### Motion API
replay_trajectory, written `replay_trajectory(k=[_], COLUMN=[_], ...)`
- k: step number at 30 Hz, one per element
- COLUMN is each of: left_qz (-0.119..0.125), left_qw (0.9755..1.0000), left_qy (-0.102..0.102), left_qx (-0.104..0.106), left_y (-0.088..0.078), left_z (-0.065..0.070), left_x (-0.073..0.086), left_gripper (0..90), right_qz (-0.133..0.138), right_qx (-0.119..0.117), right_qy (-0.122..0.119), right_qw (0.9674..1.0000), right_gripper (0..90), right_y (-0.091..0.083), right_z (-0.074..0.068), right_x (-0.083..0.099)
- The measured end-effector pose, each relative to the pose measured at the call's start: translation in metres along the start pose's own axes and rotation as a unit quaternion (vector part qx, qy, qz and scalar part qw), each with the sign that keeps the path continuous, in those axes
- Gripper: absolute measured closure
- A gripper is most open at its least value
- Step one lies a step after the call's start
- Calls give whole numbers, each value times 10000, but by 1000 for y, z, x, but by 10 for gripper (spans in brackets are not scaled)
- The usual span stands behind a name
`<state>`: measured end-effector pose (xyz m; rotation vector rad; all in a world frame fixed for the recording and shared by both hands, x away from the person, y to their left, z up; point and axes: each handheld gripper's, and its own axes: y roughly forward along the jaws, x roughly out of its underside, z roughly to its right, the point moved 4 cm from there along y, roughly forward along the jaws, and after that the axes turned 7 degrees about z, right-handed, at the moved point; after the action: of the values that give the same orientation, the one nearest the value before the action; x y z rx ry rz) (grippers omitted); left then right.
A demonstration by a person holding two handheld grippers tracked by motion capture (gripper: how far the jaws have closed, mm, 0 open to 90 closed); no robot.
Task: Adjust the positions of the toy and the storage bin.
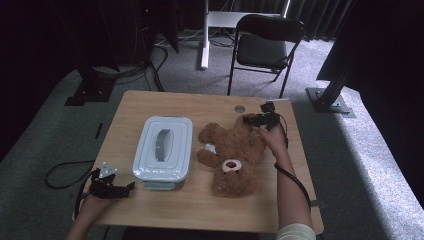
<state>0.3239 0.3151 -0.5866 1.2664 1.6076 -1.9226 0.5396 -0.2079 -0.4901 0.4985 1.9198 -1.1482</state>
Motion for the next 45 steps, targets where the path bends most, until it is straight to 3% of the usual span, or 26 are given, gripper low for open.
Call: replay_trajectory(k=[1, 2, 3, 8, 12, 17, 19, 30, 35, 36, 39, 45], left_qz=[0, -1, -1, 0, -1, 0, -1, -1, -1, -1, 1, -1], left_qw=[10000, 10000, 10000, 10000, 10000, 10000, 10000, 10000, 10000, 10000, 10000, 10000], left_qy=[0, 1, 1, 0, 1, 0, 1, -18, -19, -19, -22, -20], left_qx=[0, 1, 1, 1, 0, 0, 0, -28, -29, -30, -28, -28], left_y=[0, 0, 0, 0, 0, 0, 0, 0, 0, 0, 0, 0], left_z=[0, 0, 0, 0, 0, 0, 0, 0, 0, 0, 0, 0], left_x=[0, 0, 0, 0, 0, 0, 0, 0, 0, 0, 0, 0], left_gripper=[15, 15, 15, 15, 15, 15, 15, 15, 15, 15, 15, 15], right_qz=[-14, -14, -37, -27, -110, -170, -213, -103, -13, 29, 86, 156], right_qx=[-64, -64, -91, 12, 149, 267, 417, 667, 762, 781, 814, 907], right_qy=[-11, -11, -45, -302, -492, -472, -495, -471, -436, -400, -385, -410], right_qw=[10000, 10000, 9999, 9995, 9986, 9984, 9977, 9966, 9961, 9961, 9959, 9949], right_gripper=[360, 360, 445, 675, 751, 764, 773, 780, 782, 781, 781, 783], right_y=[-1, -1, -2, -8, -14, -23, -37, -86, -108, -122, -132, -165], right_z=[0, 0, 0, 0, 2, 9, 16, 34, 36, 37, 35, 24], right_x=[0, 0, 1, 3, 9, 15, 19, 39, 57, 74, 84, 117])
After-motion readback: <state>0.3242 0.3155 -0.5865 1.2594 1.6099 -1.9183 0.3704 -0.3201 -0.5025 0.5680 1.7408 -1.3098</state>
